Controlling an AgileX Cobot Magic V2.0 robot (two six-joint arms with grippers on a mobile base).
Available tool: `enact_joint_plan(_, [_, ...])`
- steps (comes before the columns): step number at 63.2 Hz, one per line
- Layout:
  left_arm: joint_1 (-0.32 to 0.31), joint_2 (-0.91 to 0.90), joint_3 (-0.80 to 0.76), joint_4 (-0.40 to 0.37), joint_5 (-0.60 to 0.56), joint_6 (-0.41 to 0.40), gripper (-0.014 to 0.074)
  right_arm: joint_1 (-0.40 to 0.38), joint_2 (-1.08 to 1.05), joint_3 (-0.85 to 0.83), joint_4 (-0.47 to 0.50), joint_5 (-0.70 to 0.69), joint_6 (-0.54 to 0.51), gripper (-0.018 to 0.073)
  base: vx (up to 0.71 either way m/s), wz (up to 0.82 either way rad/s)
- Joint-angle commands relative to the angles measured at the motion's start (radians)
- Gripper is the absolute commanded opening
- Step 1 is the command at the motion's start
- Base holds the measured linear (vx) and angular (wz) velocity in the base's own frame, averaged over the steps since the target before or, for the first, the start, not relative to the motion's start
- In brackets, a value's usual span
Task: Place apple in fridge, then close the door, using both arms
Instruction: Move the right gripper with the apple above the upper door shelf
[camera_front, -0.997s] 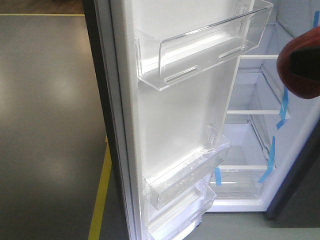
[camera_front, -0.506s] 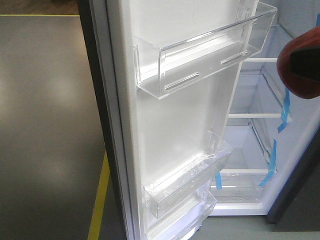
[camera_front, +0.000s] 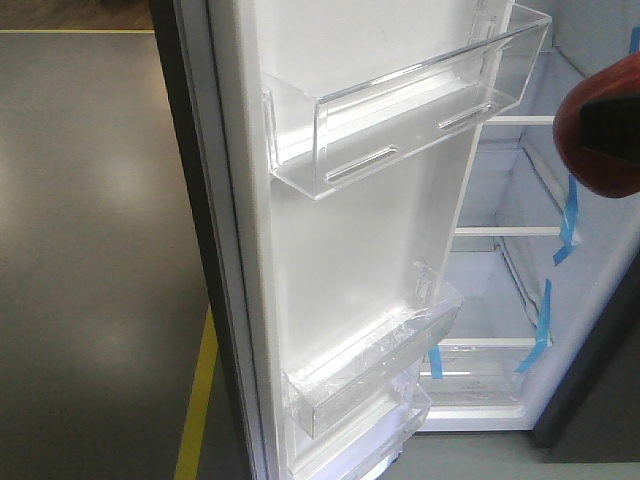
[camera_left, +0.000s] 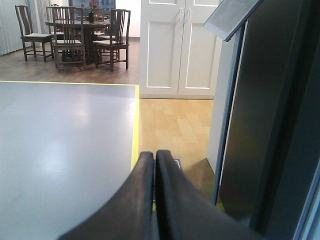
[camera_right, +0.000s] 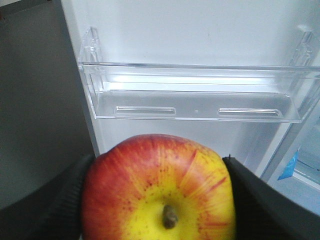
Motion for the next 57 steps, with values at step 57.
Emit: enact_joint_plan(57, [0.001, -0.014, 0.021, -0.01, -0.076, -0.006, -0.0006, -0.003, -0.005, -0.023, 0.038, -0.065, -0.005, -0.0003, 0.0, 0.0])
